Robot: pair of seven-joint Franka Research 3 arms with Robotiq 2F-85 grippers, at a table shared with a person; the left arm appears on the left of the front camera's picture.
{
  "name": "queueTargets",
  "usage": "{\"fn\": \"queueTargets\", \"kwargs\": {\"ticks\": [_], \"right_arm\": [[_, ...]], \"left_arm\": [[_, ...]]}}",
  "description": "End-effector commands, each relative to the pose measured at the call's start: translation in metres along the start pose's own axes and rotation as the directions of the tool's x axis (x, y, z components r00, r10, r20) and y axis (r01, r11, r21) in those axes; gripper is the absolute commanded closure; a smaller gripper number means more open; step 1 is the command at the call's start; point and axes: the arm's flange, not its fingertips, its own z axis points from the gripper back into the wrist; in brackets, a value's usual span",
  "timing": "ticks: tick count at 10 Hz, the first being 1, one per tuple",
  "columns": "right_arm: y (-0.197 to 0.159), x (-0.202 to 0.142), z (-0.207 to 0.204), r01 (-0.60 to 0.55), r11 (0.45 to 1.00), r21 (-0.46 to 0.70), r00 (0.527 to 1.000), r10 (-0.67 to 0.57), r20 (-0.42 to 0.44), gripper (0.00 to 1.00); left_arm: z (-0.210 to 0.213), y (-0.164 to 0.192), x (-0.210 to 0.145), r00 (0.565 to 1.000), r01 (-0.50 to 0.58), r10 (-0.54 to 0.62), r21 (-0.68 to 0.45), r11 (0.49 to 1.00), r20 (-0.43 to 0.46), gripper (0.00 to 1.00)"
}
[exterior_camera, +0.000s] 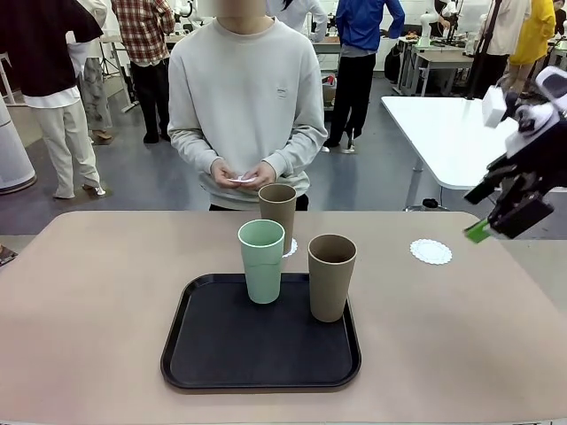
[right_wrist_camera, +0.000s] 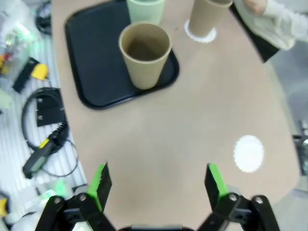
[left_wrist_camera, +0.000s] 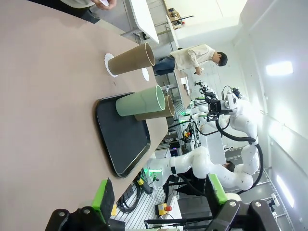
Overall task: Place coasters on the table and set cups on them.
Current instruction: Take one Reusable plastic cup from the Flat Tray and place it on a coaster set by the human.
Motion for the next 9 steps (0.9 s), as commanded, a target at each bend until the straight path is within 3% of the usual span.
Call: {"fn": "queueTargets", "kwargs": {"ticks": [1, 4, 5, 7, 9], "right_arm": [[0.000, 0.004, 0.011, -0.013, 0.999, -0.039, 1.000, 0.013, -0.003, 0.00], [-0.002, 0.000, 0.004, -0.011, 1.000, -0.008, 1.000, 0.011, 0.002, 0.00], [-0.002, -0.012, -0.009, -0.177, 0.977, 0.117, 0.977, 0.161, 0.138, 0.00], [-0.015, -0.028, -0.036, -0.173, 0.970, 0.168, 0.925, 0.102, 0.365, 0.00], [-0.022, -0.046, -0.065, -0.149, 0.974, 0.172, 0.868, 0.046, 0.494, 0.00]], "left_arm": [[0.002, -0.001, 0.000, 1.000, 0.003, -0.003, -0.004, 1.000, 0.005, 0.00], [0.002, -0.001, 0.000, 1.000, 0.003, -0.003, -0.004, 1.000, 0.005, 0.00], [0.002, -0.001, 0.000, 1.000, 0.003, -0.003, -0.004, 1.000, 0.005, 0.00], [0.002, -0.001, 0.000, 1.000, 0.003, -0.003, -0.004, 1.000, 0.005, 0.00], [0.002, -0.001, 0.000, 1.000, 0.003, -0.003, -0.004, 1.000, 0.005, 0.00]]}}
